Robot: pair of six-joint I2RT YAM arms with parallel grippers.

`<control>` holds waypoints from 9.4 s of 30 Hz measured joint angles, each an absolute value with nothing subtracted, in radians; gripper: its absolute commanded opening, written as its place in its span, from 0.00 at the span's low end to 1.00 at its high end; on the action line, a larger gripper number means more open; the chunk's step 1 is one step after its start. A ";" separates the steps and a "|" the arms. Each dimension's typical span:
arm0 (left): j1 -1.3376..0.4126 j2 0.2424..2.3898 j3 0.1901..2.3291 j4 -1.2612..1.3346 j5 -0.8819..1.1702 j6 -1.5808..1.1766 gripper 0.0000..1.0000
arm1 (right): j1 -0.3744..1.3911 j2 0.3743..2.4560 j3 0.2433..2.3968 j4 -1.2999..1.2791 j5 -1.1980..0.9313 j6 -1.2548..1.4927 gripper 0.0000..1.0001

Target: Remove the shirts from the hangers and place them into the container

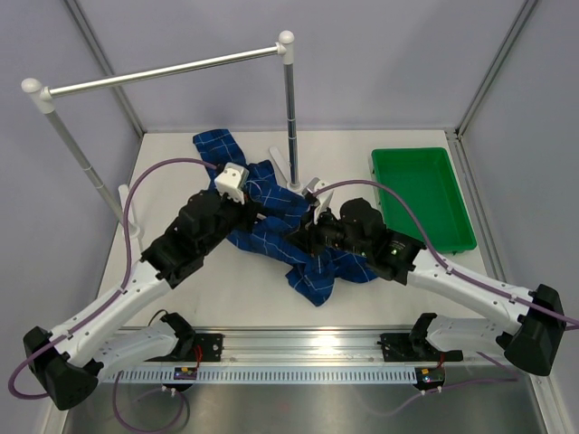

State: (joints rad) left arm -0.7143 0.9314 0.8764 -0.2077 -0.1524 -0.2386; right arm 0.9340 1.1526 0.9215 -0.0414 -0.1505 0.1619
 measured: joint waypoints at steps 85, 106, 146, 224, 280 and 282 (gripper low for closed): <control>-0.705 0.873 0.923 -0.241 0.119 0.192 0.00 | 0.793 1.394 1.465 -0.594 -0.616 -0.164 0.00; -0.706 0.886 0.923 -0.184 -0.229 0.067 0.00 | 0.798 1.198 1.300 -0.552 -0.462 -0.119 0.00; -0.662 0.801 0.857 -0.140 -0.367 0.002 0.00 | 0.865 1.102 1.077 -0.604 -0.405 0.033 0.73; -0.665 0.851 1.016 -0.517 -0.096 -0.289 0.87 | 0.867 1.310 1.250 -0.422 -0.154 0.015 0.00; -0.501 1.192 1.168 -0.566 -0.545 -0.274 0.00 | 0.869 0.832 1.089 -0.694 -0.106 0.079 0.00; -0.493 1.188 1.164 -0.568 -0.535 -0.266 0.00 | 0.869 0.844 1.138 -0.719 -0.087 0.084 0.00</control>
